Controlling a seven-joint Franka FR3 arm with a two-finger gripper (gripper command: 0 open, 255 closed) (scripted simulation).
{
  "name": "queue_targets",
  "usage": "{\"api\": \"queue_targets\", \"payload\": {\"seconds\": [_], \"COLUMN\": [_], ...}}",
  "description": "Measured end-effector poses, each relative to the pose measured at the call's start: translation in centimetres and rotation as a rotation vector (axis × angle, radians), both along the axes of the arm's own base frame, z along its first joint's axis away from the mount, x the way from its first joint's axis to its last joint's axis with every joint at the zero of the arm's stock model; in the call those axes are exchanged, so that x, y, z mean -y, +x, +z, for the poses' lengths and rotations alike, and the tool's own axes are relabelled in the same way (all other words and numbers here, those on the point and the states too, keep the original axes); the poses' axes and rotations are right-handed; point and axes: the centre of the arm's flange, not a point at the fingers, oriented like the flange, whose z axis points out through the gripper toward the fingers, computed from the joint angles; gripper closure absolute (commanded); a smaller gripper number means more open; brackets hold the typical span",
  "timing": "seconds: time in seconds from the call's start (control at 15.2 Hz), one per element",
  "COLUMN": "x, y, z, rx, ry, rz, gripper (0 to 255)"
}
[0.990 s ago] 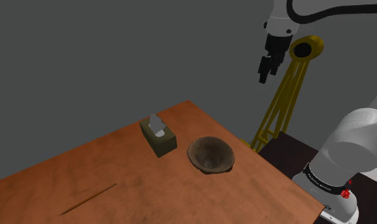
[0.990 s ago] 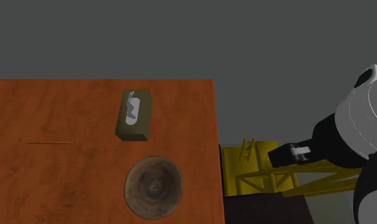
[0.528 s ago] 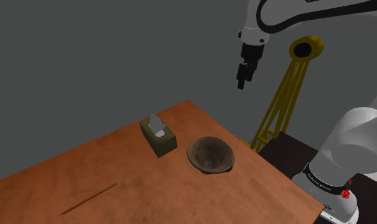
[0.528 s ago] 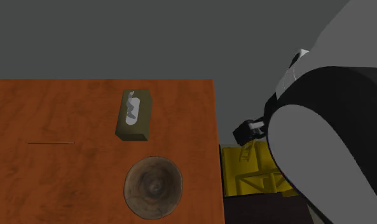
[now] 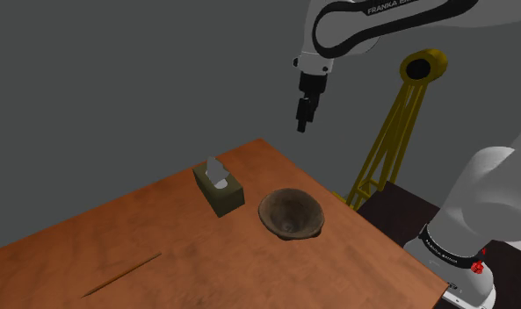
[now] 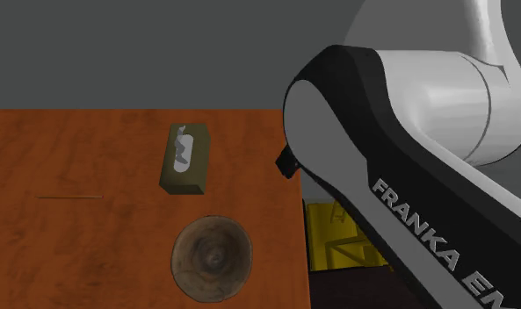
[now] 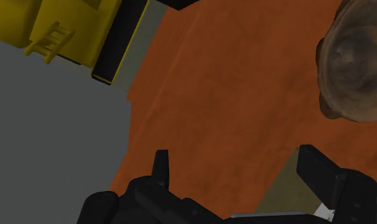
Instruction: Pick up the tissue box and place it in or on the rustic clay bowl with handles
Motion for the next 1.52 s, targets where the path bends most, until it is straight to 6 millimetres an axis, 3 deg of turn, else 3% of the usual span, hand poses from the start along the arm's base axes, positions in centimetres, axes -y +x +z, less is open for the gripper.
{"api": "queue_targets", "payload": {"seconds": [0.86, 1.32, 1.52], "x": [-13.1, -21.6, -22.8], "y": [8.8, 11.2, 11.3], "z": [-4.5, -6.0, -7.4], "rx": [-0.008, -0.013, -0.013], "ry": [0.156, 0.240, 0.251], "rz": [0.311, 0.478, 0.499], "gripper": [0, 0, 0]}}
